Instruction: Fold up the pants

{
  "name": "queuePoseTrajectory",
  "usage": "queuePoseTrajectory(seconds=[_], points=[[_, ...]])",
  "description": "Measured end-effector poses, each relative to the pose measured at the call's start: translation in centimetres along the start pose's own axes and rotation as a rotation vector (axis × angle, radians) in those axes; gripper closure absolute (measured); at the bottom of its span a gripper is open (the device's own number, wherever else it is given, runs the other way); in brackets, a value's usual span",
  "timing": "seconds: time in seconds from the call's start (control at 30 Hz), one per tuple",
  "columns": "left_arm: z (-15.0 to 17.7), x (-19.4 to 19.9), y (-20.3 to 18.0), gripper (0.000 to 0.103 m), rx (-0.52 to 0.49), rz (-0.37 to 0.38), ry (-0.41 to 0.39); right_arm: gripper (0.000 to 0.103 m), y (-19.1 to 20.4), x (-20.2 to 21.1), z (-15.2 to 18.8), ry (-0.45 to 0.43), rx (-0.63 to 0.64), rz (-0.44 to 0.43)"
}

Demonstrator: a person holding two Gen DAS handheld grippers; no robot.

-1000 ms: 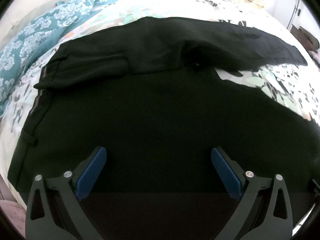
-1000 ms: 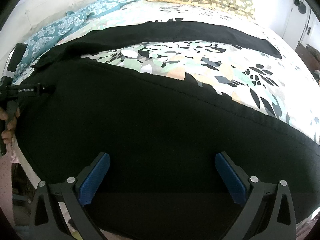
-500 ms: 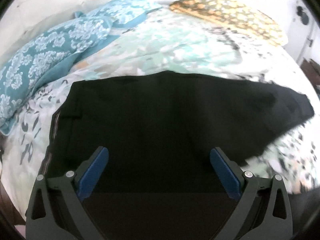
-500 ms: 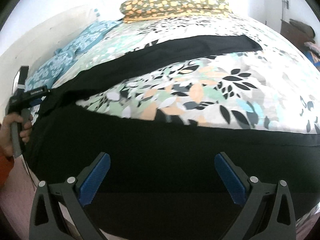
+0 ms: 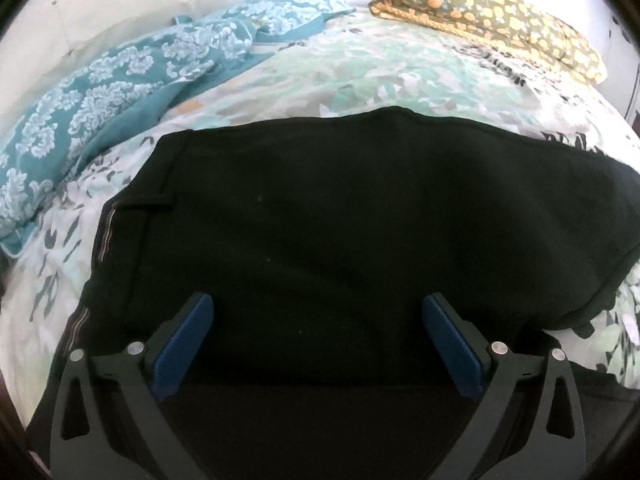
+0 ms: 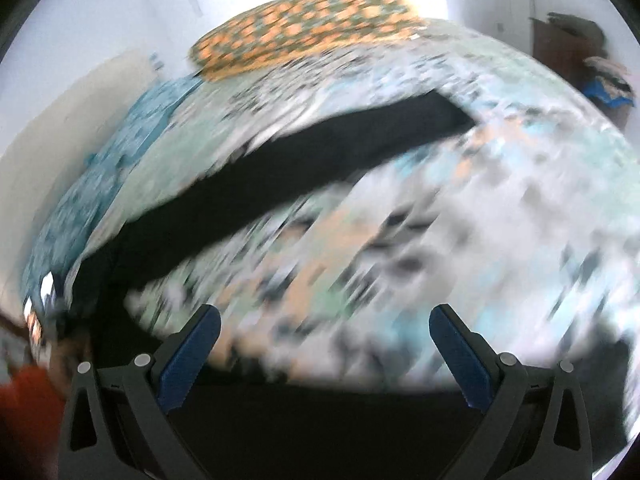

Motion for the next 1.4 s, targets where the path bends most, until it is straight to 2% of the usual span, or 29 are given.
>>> queuePoseTrajectory(seconds=[0.13, 0.23, 0.3, 0.37, 0.5, 0.67, 0.8, 0.83, 0.87, 0.9, 0.93, 0.97, 1.03, 1.1, 1.2, 1.3, 1.4], points=[[0.0, -0.1, -0.1, 0.000, -0.010, -0.010, -0.009, 0.000, -7.6, -2.6, -7.2, -0.048, -0.142, 0.087], [0.2, -0.2, -0.3, 0.000, -0.017, -0.020, -0.016, 0.000, -13.2, -7.4, -11.7, 0.017, -0.228, 0.146], [0.2, -0.3, -0.4, 0.000, -0.021, -0.028, -0.021, 0.000, -15.0, -10.6, -14.5, 0.062, -0.234, 0.188], [0.3, -0.3, -0.4, 0.000, -0.023, -0.030, -0.023, 0.000, -15.3, -13.1, -17.1, 0.069, -0.216, 0.185], [0.3, -0.6, -0.4, 0.001, -0.016, -0.025, -0.027, 0.000, -13.5, -18.4, -21.4, 0.095, -0.152, 0.177], [0.4, -0.7, -0.6, 0.001, -0.024, -0.034, -0.035, 0.000, -11.4, -24.0, -22.8, 0.132, -0.035, 0.242], [0.4, -0.8, -0.6, 0.001, -0.022, -0.032, -0.036, 0.001, -12.5, -26.3, -22.9, 0.164, -0.053, 0.313], [0.4, -0.8, -0.6, 0.001, -0.021, -0.031, -0.036, 0.006, -12.7, -26.7, -22.9, 0.169, -0.075, 0.296], [0.4, -0.9, -0.6, 0.001, -0.021, -0.030, -0.036, 0.030, -12.7, -26.8, -22.9, 0.172, -0.083, 0.261], [0.4, -0.9, -0.6, 0.001, -0.020, -0.031, -0.036, 0.075, -12.5, -26.7, -22.8, 0.177, -0.073, 0.240], [0.4, -0.9, -0.6, 0.001, -0.021, -0.031, -0.036, 0.092, -12.2, -26.3, -22.8, 0.163, -0.031, 0.266], [0.4, -0.9, -0.5, 0.001, -0.021, -0.032, -0.036, 0.097, -11.7, -25.6, -22.7, 0.147, 0.003, 0.244], [0.4, -1.0, -0.5, 0.001, -0.022, -0.033, -0.036, 0.098, -10.3, -23.8, -22.5, 0.112, 0.060, 0.176], [0.4, -1.0, -0.5, 0.001, -0.022, -0.033, -0.036, 0.098, -8.2, -20.3, -21.4, 0.059, 0.140, 0.113], [0.4, -1.0, -0.5, 0.001, -0.023, -0.034, -0.036, 0.100, -5.1, -13.4, -17.8, 0.000, 0.210, 0.023], [0.4, -1.0, -0.6, 0.001, -0.027, -0.038, -0.035, 0.100, -3.5, -5.9, -12.6, -0.055, 0.221, -0.025], [0.3, -1.0, -0.6, 0.001, -0.036, -0.049, -0.032, 0.100, -4.4, 0.6, -5.9, -0.075, 0.113, -0.041]])
Point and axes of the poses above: each gripper's, at about its wrist camera, not at the fingertips, and x roughly against the way its jaws point, y to its left, z to its underside, the point moved 5 cm from there along -x, roughly the way its jaws point, and after that the axes turned 4 degrees about -y, right-handed, at the moved point
